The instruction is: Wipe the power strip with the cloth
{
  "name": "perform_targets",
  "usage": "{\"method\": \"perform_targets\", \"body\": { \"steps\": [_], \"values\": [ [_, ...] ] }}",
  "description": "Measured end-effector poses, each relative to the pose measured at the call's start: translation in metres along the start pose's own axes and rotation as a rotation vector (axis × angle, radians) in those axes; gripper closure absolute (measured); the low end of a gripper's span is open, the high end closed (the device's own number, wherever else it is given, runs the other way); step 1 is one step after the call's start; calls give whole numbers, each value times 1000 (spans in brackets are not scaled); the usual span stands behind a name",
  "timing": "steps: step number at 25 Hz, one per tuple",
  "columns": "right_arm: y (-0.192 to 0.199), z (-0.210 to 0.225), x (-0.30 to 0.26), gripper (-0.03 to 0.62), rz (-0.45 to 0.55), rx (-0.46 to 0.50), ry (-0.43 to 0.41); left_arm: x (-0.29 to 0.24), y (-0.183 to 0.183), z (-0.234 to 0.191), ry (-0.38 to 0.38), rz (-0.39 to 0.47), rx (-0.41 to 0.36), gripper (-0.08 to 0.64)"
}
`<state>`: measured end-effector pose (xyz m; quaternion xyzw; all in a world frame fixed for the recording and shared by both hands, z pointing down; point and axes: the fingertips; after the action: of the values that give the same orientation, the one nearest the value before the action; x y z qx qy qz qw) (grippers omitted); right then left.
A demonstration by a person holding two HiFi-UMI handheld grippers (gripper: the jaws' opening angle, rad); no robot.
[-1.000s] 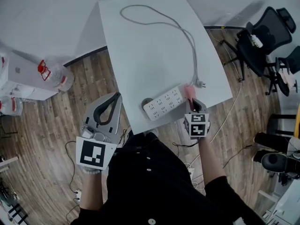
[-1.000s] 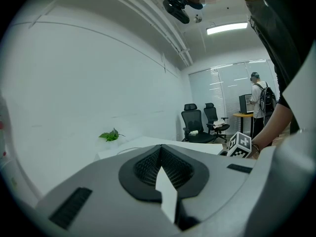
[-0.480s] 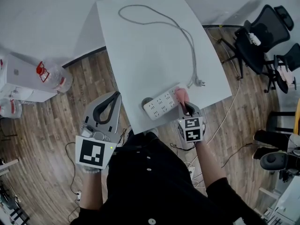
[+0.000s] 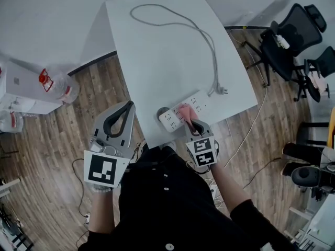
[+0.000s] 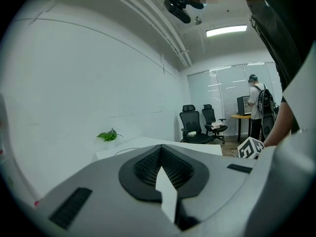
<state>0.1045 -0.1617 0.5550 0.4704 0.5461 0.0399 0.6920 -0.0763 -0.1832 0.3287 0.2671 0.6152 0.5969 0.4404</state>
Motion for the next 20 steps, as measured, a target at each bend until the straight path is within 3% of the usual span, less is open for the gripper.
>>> {"method": "perform_targets", "body": {
  "steps": [11,16,20],
  "values": [
    [-3,-59,1,537,4,90,-161,4,-1,3,-10,2,-3,549],
    [-2,-75,1,537,10,49,-215,6,0,4,-15,-1,-6,549],
    [-3,-85,1,537,4,80,-243,5,0,5,-15,2,-4,549]
  ]
}}
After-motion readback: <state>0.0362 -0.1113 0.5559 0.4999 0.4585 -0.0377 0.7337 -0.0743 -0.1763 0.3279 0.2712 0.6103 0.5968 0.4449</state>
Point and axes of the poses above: the fingertips, and each gripper's own axes: x backward along the fingers, z to its right, y out of its underside
